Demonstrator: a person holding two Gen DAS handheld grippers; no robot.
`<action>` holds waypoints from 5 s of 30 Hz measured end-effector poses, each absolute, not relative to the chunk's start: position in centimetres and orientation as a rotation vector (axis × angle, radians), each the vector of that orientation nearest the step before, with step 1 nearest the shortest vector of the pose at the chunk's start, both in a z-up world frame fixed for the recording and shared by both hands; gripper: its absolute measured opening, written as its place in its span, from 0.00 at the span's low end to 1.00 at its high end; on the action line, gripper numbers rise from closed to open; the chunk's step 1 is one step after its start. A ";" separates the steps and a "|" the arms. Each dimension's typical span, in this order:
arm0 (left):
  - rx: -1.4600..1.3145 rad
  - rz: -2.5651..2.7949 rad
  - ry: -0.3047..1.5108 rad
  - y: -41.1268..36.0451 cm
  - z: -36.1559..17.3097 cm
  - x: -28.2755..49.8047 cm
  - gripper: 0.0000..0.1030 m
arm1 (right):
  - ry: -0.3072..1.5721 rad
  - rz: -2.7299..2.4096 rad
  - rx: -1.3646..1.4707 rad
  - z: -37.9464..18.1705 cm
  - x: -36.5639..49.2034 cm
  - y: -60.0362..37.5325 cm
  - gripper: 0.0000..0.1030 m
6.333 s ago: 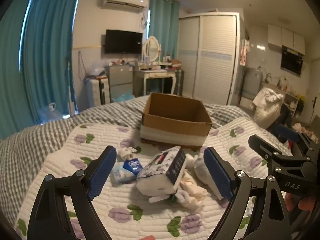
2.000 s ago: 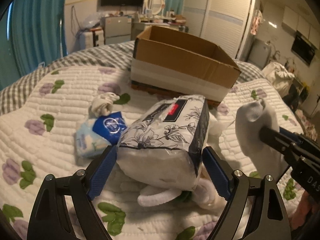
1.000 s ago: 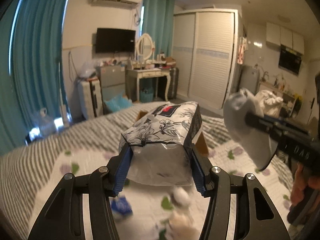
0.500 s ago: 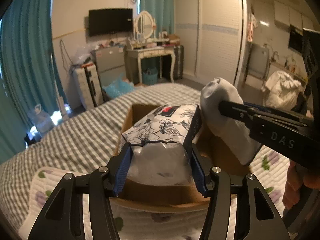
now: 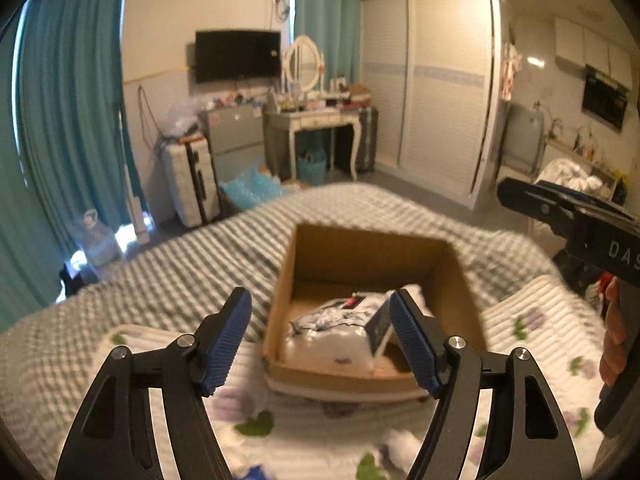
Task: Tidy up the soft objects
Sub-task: 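Drop the tissue pack and sock into the cardboard box with both tools, then grasp the white plush toy with the left tool while the right tool grasps the lace cloth, then carry both items over the box and release them inside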
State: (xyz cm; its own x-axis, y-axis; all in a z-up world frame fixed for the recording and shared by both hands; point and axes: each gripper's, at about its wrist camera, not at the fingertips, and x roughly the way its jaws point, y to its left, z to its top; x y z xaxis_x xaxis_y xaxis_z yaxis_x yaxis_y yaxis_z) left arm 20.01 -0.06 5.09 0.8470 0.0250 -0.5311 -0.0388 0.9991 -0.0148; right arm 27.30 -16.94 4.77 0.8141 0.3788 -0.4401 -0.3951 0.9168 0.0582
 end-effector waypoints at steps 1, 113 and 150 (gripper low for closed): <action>-0.022 0.040 0.535 0.0 6.3 18.8 0.70 | 0.455 0.417 -0.043 5.9 26.1 -17.0 0.68; 0.054 -0.041 0.517 -2.8 5.8 20.6 0.65 | 0.391 0.560 -0.098 7.1 19.9 -15.6 0.16; 0.114 0.039 0.423 -1.6 13.4 14.0 0.75 | 0.409 0.430 -0.062 13.4 16.1 -19.9 0.63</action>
